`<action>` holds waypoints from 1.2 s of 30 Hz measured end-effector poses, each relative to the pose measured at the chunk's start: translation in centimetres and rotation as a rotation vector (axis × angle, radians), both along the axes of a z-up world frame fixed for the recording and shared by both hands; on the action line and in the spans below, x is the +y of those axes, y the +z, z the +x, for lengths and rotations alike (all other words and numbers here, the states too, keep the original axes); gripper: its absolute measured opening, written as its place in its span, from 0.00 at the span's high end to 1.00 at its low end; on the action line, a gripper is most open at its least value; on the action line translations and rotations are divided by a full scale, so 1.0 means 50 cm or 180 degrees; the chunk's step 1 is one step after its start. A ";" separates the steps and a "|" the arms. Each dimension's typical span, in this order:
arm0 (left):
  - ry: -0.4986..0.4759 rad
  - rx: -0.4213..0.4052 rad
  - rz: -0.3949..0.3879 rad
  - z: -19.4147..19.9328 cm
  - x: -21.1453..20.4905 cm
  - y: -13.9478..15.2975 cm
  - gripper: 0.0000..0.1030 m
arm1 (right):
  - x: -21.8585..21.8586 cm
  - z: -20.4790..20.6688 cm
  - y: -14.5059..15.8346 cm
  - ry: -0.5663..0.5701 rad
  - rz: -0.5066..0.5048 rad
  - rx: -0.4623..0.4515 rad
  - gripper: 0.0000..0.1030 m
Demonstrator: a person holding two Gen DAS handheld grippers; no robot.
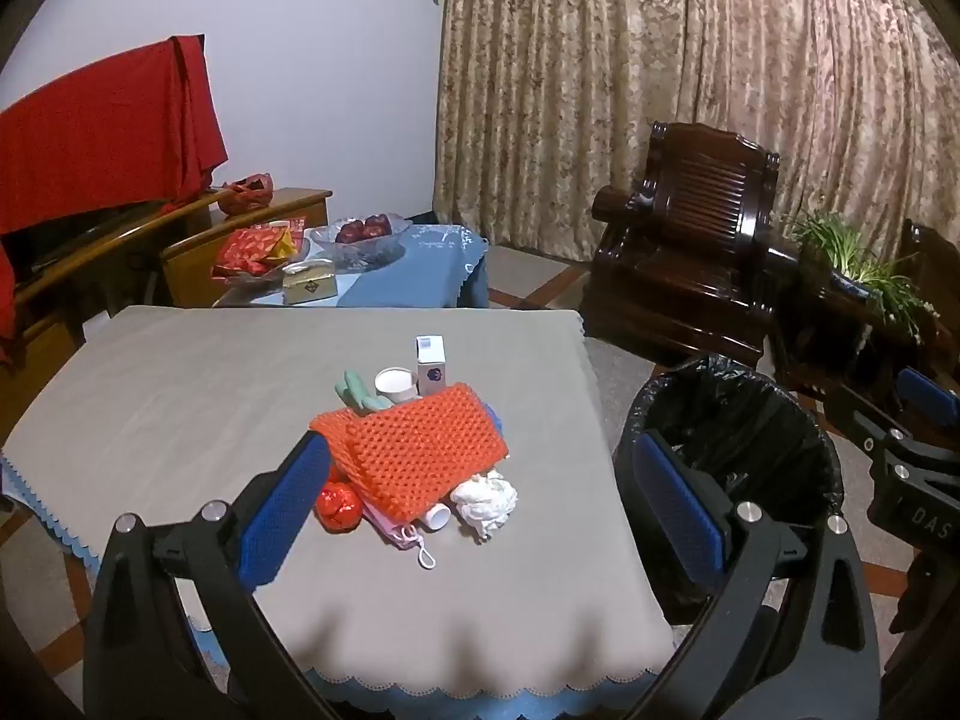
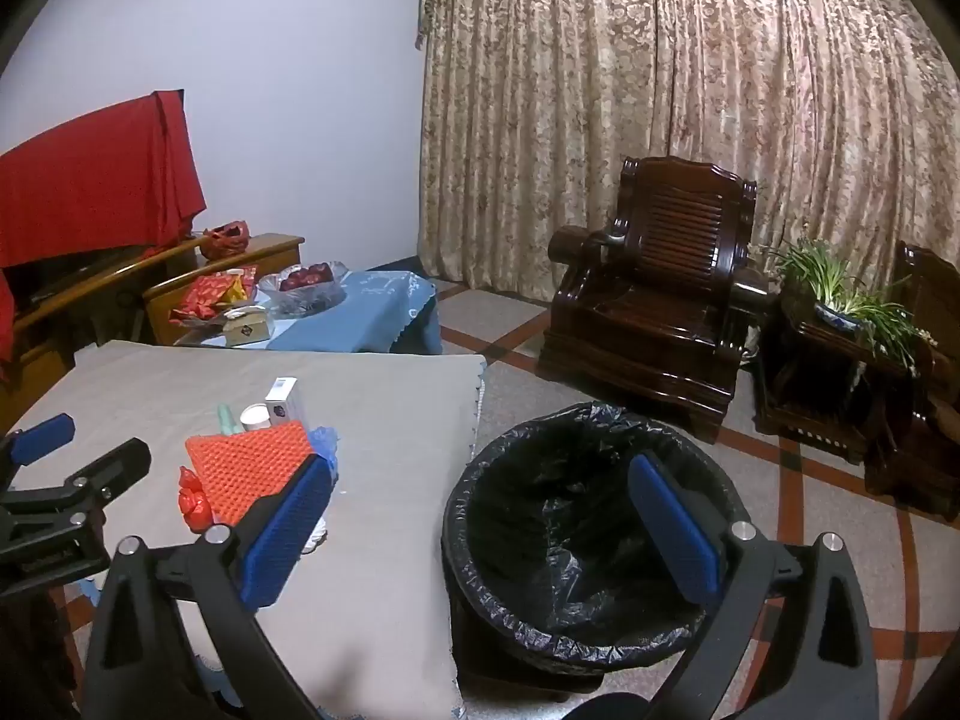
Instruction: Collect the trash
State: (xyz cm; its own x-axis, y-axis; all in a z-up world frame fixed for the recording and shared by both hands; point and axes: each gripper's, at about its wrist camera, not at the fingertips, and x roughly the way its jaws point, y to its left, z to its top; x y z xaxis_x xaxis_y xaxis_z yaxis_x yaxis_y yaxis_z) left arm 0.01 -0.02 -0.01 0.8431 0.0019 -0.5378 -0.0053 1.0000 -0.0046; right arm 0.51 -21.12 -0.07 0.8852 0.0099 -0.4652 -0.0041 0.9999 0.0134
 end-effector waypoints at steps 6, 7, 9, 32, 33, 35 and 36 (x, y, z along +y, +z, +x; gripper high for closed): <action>-0.0001 -0.0001 -0.0018 0.000 0.000 0.000 0.05 | 0.001 -0.001 0.001 0.0008 0.0000 0.0003 0.06; -0.0001 -0.0001 -0.0018 0.000 0.001 0.000 0.05 | 0.001 -0.002 0.001 0.0008 0.0000 0.0002 0.06; 0.0002 -0.0003 -0.0022 0.000 0.001 0.000 0.05 | 0.001 0.002 -0.001 0.0001 -0.0005 0.0020 0.06; 0.0002 -0.0008 -0.0023 0.000 0.001 0.000 0.05 | 0.005 0.005 -0.003 0.0001 -0.0013 0.0034 0.06; 0.0001 -0.0008 -0.0023 0.000 0.001 0.000 0.05 | 0.005 0.005 -0.003 0.0000 -0.0012 0.0034 0.06; -0.0001 -0.0007 -0.0024 0.000 0.001 0.000 0.05 | 0.005 0.005 -0.004 0.0000 -0.0010 0.0036 0.06; -0.0001 -0.0008 -0.0023 0.000 0.001 0.001 0.05 | 0.006 0.005 -0.004 0.0000 -0.0012 0.0037 0.06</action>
